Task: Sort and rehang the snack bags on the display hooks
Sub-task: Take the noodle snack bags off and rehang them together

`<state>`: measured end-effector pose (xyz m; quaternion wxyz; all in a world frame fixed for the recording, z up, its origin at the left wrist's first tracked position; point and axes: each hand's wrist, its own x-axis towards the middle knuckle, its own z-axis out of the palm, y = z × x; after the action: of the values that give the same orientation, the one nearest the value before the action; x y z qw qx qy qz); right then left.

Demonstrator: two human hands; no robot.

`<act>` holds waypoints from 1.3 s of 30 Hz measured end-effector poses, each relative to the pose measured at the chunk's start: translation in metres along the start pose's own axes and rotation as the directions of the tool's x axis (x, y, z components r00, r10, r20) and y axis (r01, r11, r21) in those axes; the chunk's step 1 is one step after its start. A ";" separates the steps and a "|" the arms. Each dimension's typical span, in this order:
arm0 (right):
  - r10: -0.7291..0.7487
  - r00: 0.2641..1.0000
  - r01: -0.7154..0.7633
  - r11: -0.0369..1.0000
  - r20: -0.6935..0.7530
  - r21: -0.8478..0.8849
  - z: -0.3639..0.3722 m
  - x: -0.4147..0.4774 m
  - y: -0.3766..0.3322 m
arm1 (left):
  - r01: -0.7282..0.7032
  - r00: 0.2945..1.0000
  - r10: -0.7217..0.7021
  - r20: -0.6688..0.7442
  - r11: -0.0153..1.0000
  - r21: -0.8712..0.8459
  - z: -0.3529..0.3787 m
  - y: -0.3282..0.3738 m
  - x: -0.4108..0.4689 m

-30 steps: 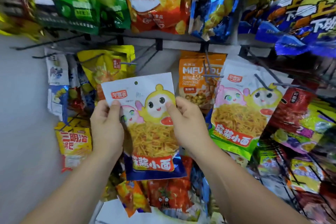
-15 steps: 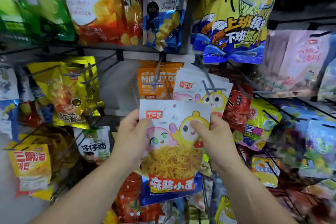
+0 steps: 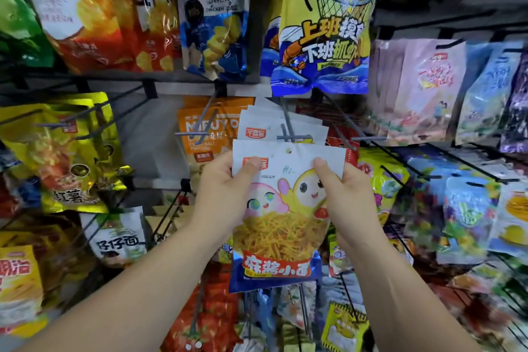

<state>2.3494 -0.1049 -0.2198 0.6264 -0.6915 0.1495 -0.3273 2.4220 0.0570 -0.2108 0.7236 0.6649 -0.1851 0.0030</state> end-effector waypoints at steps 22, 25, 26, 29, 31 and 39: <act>-0.180 0.969 0.123 0.946 -0.170 -0.299 0.023 0.057 0.021 | -0.055 0.993 0.071 -0.090 0.986 0.160 0.012 -0.018 0.067; -0.246 0.944 0.154 0.918 -0.221 -0.364 0.030 0.065 0.023 | -0.091 0.986 0.118 -0.115 0.973 0.213 0.013 -0.021 0.077; -0.276 0.932 0.171 0.906 -0.233 -0.388 0.032 0.067 0.024 | -0.114 0.979 0.154 -0.134 0.957 0.267 0.011 -0.024 0.080; -0.309 0.925 0.180 0.870 -0.222 -0.460 0.034 0.069 0.033 | -0.110 0.963 0.199 -0.182 0.906 0.408 0.005 -0.035 0.081; -0.313 0.932 0.184 0.844 -0.185 -0.503 0.035 0.066 0.040 | -0.057 0.979 0.139 -0.149 0.889 0.455 0.005 -0.038 0.076; -0.308 0.951 0.255 0.779 0.005 -0.573 0.037 0.087 0.037 | 0.003 0.996 0.043 -0.082 0.869 0.495 0.001 -0.041 0.079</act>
<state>2.4453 -0.1361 -0.2323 0.3289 -0.8454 0.1627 -0.3881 2.5057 0.0324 -0.2284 0.5372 0.8249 -0.1524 0.0879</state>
